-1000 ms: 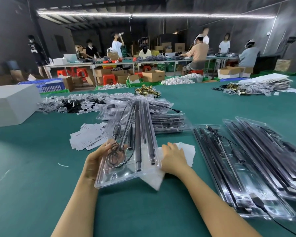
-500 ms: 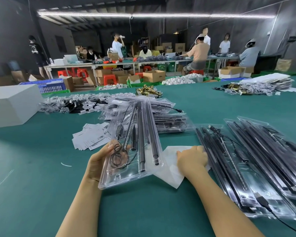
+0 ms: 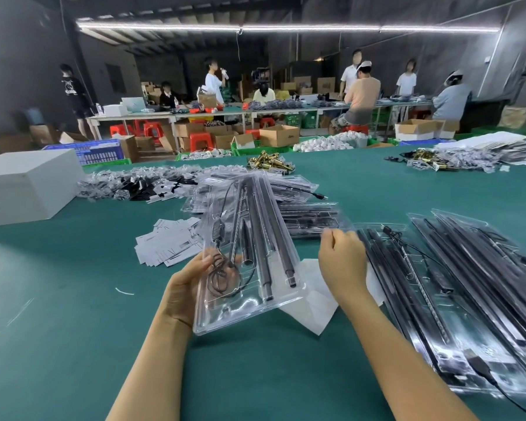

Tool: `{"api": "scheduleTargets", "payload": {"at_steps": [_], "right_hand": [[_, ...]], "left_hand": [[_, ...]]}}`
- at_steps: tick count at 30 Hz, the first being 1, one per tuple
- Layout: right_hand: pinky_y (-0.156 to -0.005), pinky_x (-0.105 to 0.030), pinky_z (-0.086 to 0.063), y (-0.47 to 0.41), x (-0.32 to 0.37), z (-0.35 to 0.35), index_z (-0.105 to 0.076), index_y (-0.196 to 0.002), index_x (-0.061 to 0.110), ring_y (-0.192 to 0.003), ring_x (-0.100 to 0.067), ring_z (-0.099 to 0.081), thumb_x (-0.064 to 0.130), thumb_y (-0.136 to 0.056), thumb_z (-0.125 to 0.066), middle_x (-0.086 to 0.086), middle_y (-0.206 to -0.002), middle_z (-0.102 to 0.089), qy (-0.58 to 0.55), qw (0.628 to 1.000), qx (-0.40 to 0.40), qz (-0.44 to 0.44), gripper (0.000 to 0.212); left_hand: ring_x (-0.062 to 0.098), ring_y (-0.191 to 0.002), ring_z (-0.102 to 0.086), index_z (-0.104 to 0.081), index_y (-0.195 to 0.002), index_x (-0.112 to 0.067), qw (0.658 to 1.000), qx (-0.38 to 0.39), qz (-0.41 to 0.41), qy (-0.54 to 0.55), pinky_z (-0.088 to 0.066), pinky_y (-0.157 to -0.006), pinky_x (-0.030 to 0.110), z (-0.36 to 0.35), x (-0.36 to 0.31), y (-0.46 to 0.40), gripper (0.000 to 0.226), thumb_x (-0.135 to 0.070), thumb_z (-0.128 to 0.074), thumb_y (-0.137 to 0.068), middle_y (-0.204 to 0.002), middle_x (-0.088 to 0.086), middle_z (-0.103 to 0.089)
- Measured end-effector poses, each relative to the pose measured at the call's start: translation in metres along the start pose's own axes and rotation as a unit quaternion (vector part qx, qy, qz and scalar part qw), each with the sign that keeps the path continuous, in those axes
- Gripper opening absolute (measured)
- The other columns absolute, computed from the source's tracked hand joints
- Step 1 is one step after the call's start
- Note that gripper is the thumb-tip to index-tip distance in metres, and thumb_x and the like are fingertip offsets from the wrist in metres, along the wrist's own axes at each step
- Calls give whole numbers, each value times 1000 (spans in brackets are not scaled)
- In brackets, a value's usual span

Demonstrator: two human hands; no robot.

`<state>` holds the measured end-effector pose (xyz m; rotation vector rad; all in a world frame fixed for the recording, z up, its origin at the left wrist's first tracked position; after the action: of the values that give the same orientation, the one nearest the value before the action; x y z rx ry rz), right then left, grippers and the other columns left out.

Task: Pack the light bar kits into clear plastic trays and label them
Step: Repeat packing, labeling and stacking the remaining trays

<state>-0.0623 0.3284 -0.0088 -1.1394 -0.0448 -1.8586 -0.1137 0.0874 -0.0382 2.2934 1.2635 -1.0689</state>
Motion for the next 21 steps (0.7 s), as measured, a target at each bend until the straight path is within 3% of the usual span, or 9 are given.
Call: {"api": "scheduleTargets", "payload": {"at_steps": [2,4,6,8,10,12,16,19,21], "right_hand": [[-57,-28,-37,-4,12,-3,-58,-69,13,-63,-17,-53,42,-102,-34,-3,-67,-58,-261,958,66,-98,50],[-55,-25,-46,-4,20,-11,-67,-85,9,-60,-14,-62,59,-97,-30,-4,-73,-67,-425,864,176,-205,63],[-64,-32,-53,-2,24,-16,-67,-95,6,-66,-21,-65,74,-87,-30,-10,-81,-69,-536,764,264,-244,79],[-86,-44,-53,2,19,-20,-65,-113,4,-84,-30,-63,83,-77,-34,-16,-100,-65,-604,687,319,-249,93],[-109,-53,-35,8,11,-22,-60,-128,9,-113,-34,-53,87,-69,-40,-19,-125,-56,-634,633,374,-239,100],[-109,-57,-33,12,5,-21,-58,-131,12,-128,-37,-44,89,-64,-44,-19,-137,-51,-658,577,421,-238,103],[-106,-61,-34,17,-7,-23,-50,-138,12,-129,-44,-45,91,-64,-43,-21,-142,-47,-677,541,435,-244,109],[-113,-60,-22,20,-3,-21,-40,-144,7,-136,-44,-35,87,-68,-49,-22,-148,-38,-719,475,442,-248,110],[-110,-59,-26,18,-1,-12,-36,-146,5,-135,-43,-36,83,-75,-46,-24,-147,-39,-730,459,455,-224,105]], "left_hand": [[26,-73,-72,-54,-102,-4,1000,4,-9,-3,-59,-65,36,-10,0,0,27,-11,-53,-75,-88,17,-71],[27,-75,-72,-53,-98,-5,1000,-4,-12,-22,-59,-65,38,-14,1,-4,24,-9,-57,-75,-89,18,-71],[28,-75,-71,-50,-97,-5,1000,-2,-13,-16,-59,-66,39,-21,2,-6,25,-7,-61,-75,-88,18,-71],[27,-77,-71,-49,-97,-5,1000,-4,-19,-25,-60,-69,38,-25,3,-9,35,-11,-69,-69,-89,17,-71],[24,-77,-69,-50,-96,-5,998,-7,-31,-56,-58,-71,36,-29,6,-11,41,-12,-78,-66,-88,15,-70],[21,-75,-64,-50,-95,-6,995,-17,-36,-90,-55,-70,32,-32,14,-11,34,-12,-74,-72,-88,14,-67],[18,-75,-63,-60,-83,-10,990,-73,-55,-110,-55,-66,28,-39,30,-5,15,-11,-71,-73,-90,11,-67],[19,-81,-65,-61,-101,-3,986,-106,-66,-110,-56,-69,31,-42,38,1,32,-11,-75,-74,-100,14,-66],[21,-84,-66,-60,-109,-1,987,-111,-69,-95,-58,-69,32,-47,42,6,37,-10,-73,-75,-104,16,-67]]}}
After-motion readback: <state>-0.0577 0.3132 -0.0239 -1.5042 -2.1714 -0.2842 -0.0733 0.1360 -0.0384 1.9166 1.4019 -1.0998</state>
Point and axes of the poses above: each hand's wrist, its own y-axis away from the middle knuckle, its own z-axis out of the back of the hand, x = y × z, the point moved 3 cm from there along -y, towards the middle knuckle
